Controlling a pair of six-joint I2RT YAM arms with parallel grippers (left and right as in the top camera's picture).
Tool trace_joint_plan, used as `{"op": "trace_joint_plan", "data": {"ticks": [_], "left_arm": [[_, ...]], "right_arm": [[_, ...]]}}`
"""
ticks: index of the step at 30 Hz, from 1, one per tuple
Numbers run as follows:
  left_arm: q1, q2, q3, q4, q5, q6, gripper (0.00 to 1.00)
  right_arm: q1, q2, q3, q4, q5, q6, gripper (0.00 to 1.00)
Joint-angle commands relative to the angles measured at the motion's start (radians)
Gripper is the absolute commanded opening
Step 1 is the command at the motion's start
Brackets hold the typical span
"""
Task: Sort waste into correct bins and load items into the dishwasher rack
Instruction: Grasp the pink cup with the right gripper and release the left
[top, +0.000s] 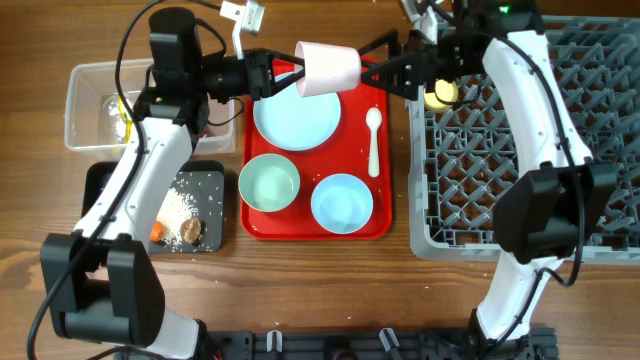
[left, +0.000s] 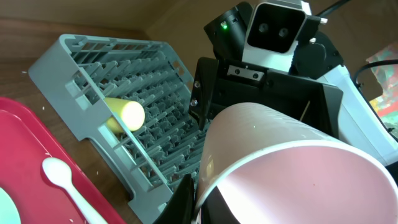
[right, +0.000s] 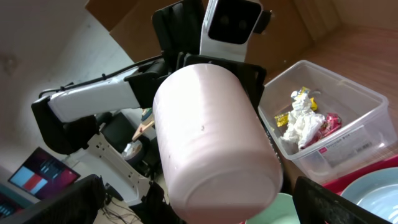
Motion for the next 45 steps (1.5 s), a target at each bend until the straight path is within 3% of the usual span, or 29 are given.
{"op": "trace_joint_plan", "data": {"ticks": [1, 10, 17, 26, 30, 34, 37, 40, 42, 45], "left_arm": [[-0.006, 0.011, 0.002, 0.013, -0.006, 0.000, 0.04], [-0.006, 0.011, 0.002, 0.013, 0.014, -0.002, 0.04], [-0.006, 0.011, 0.002, 0.011, 0.013, -0.002, 0.04], [-0.006, 0.011, 0.002, 0.001, 0.013, -0.003, 0.04], [-0.006, 0.011, 0.002, 0.002, 0.013, -0.003, 0.04], [-0.006, 0.011, 0.002, 0.002, 0.013, -0.002, 0.05], [-0.006, 0.011, 0.002, 0.002, 0.013, -0.002, 0.09], [-0.004, 0.011, 0.002, 0.002, 0.013, -0.003, 0.21], [-0.004, 0.011, 0.002, 0.002, 0.013, -0.003, 0.41], [-0.004, 0.010, 0.002, 0.002, 0.013, -0.003, 0.54]], "right_arm": [[0.046, -0.026, 0.013, 0.026, -0.026, -0.024, 1.00], [0.066, -0.026, 0.013, 0.040, -0.014, -0.022, 0.97], [0.066, -0.026, 0.013, 0.055, -0.022, -0.024, 0.75], [0.066, -0.026, 0.013, 0.075, -0.058, -0.023, 0.73], [0.066, -0.026, 0.013, 0.075, -0.058, -0.024, 0.61], [0.066, -0.026, 0.013, 0.078, -0.058, -0.023, 0.61], [0.066, -0.026, 0.013, 0.078, -0.058, -0.023, 0.57], [0.066, -0.026, 0.013, 0.078, -0.058, -0.023, 0.52], [0.066, -0.026, 0.013, 0.078, -0.058, -0.023, 0.52], [0.066, -0.026, 0.013, 0.079, -0.054, -0.023, 0.52]]}}
